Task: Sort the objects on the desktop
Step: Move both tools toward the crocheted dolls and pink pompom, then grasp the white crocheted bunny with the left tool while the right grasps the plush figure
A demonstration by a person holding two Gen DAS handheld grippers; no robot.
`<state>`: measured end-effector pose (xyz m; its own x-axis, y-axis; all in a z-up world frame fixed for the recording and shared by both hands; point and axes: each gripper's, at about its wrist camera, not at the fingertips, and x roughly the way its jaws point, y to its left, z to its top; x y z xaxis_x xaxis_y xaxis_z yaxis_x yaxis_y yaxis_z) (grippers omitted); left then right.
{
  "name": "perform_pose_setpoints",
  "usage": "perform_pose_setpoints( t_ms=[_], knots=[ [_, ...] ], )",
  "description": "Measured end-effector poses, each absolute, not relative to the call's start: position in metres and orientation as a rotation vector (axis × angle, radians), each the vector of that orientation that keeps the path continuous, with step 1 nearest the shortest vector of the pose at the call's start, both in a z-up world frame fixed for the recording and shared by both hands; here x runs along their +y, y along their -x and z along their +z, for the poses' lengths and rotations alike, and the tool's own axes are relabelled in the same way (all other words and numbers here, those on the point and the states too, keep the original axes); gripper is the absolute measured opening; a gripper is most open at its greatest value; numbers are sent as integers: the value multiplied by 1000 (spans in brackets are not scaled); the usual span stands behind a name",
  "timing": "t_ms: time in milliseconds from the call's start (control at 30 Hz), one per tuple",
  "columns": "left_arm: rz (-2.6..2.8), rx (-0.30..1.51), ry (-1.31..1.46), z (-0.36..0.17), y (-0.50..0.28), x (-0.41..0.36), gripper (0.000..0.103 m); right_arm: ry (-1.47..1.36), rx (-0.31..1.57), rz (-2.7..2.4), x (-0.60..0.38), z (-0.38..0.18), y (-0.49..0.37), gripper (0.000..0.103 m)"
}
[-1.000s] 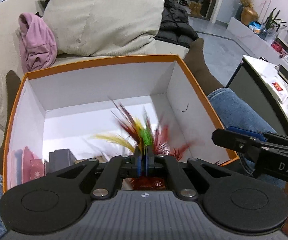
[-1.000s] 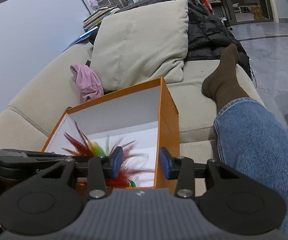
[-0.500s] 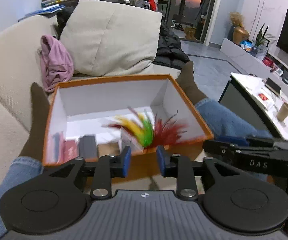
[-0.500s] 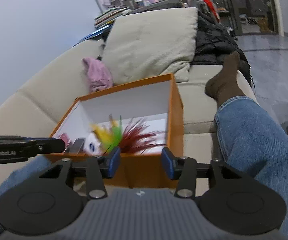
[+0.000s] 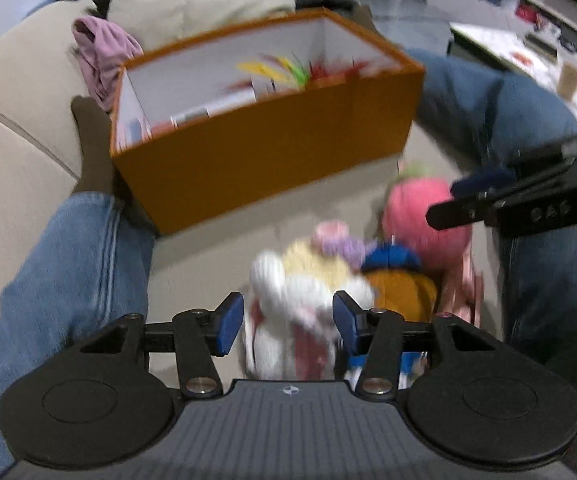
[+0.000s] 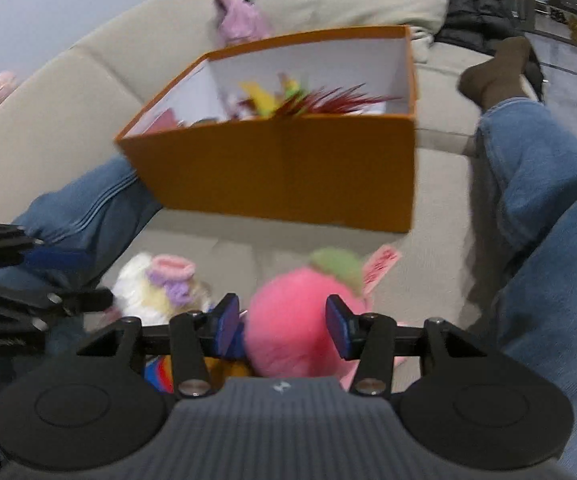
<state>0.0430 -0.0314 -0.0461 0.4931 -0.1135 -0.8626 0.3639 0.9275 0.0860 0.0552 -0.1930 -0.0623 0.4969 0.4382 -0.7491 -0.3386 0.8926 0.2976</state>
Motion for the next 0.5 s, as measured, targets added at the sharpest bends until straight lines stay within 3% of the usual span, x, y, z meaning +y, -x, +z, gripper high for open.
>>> perform_pose_setpoints(
  t_ms=[500],
  knots=[
    [-305,1078,-496,-106,-50,-58,63,-181,1202,599,-160,-96,-52,51]
  ],
)
